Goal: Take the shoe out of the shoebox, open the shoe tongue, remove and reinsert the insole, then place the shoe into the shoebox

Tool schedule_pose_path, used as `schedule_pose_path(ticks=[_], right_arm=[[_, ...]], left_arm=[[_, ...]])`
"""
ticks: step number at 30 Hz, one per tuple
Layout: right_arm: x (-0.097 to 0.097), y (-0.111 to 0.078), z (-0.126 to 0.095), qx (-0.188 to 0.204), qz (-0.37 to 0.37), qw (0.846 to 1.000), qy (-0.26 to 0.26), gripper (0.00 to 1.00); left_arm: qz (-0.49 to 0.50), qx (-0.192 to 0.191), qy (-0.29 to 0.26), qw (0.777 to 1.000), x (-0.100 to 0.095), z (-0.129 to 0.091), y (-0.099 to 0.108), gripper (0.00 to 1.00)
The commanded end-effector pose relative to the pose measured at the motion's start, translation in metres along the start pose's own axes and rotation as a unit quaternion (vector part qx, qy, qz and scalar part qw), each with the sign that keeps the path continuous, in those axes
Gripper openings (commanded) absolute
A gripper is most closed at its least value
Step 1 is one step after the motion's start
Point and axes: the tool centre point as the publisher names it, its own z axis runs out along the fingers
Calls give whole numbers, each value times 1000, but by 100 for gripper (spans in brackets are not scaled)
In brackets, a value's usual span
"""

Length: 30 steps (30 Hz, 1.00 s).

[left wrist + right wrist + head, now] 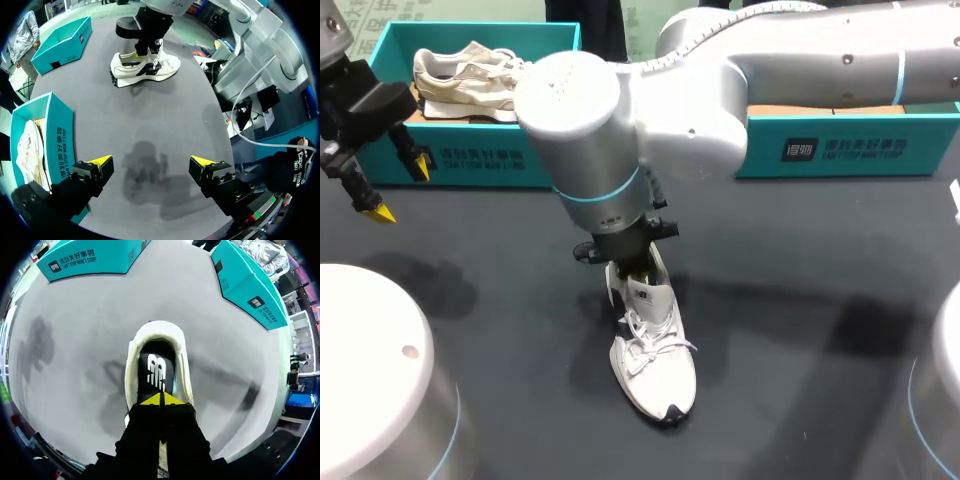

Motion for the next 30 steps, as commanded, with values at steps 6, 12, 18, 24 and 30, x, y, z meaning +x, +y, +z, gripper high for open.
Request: schedule_pose_path(ticks=[6,12,18,24,30], right_arm=[[-5,3,18,62,-3,997,38,0],[1,-12,13,86,-3,995,43,0],[8,-23,3,106,-11,994,34,26],[11,-31,3,118,-12,992,30,100],[12,-32,4,113,-20,993,27,100]], left_arm=[[0,-1,0,1000,1,0,0,100],[0,-1,0,1000,1,0,0,100],[0,-1,0,1000,1,0,0,100],[0,-1,0,1000,1,0,0,100],[0,-1,0,1000,1,0,0,100]])
